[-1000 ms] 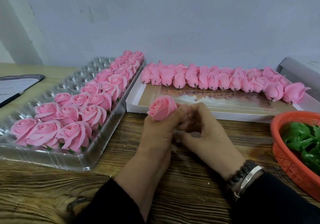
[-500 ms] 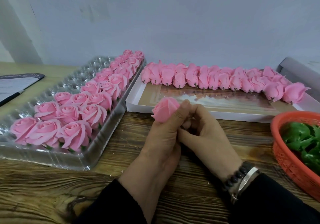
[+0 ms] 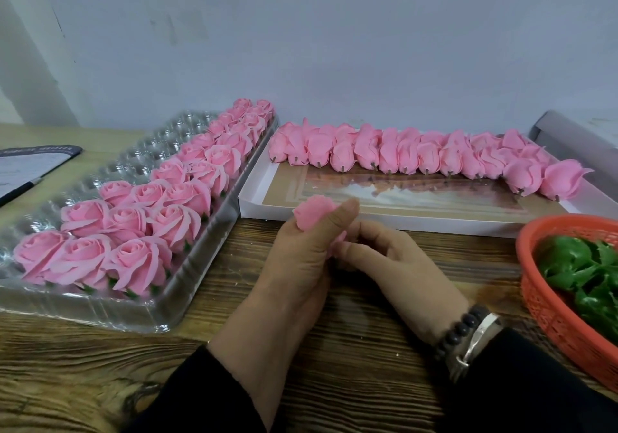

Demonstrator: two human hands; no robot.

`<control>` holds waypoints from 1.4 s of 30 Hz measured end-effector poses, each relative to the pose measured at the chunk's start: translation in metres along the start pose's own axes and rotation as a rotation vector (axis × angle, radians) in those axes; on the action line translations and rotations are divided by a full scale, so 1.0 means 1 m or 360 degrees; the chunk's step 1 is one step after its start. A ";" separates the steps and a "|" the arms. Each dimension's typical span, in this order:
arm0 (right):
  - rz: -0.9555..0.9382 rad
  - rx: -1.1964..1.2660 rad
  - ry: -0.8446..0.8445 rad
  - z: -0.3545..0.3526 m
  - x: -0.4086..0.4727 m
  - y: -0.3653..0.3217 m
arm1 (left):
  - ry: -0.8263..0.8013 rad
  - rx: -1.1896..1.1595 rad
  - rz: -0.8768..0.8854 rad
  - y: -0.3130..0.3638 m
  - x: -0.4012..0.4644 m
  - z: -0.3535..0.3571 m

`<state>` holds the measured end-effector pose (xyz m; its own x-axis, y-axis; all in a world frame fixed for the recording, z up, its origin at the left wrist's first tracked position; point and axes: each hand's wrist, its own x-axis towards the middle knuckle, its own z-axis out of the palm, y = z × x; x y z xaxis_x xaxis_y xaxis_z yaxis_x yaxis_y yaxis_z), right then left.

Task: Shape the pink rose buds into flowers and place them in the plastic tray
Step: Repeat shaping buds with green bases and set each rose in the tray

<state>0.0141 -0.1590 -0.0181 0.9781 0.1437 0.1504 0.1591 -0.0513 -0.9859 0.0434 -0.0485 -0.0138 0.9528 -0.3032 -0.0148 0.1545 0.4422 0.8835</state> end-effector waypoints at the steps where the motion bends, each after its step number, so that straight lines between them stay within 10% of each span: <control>1: -0.0013 0.0069 0.0077 0.001 0.001 0.001 | 0.0049 0.0131 0.0107 0.000 0.000 -0.001; 6: -0.0369 -0.0175 0.0395 -0.005 0.000 -0.002 | 0.0190 0.0792 0.0564 0.001 0.003 -0.006; 25: -0.0646 -0.0836 0.0379 -0.012 0.001 -0.001 | -0.0013 0.1496 0.0265 -0.005 0.000 -0.005; 33: -0.0784 -0.1000 0.0225 -0.006 -0.001 -0.003 | -0.0147 0.1213 0.0293 -0.001 -0.007 0.001; 42: -0.0360 -0.0358 0.0421 0.002 0.002 0.003 | 0.0228 -0.0094 0.0109 0.000 0.001 0.003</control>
<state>0.0160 -0.1569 -0.0209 0.9112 -0.0814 0.4039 0.3705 -0.2666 -0.8897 0.0437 -0.0516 -0.0128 0.9885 -0.1493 -0.0260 0.0992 0.5081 0.8556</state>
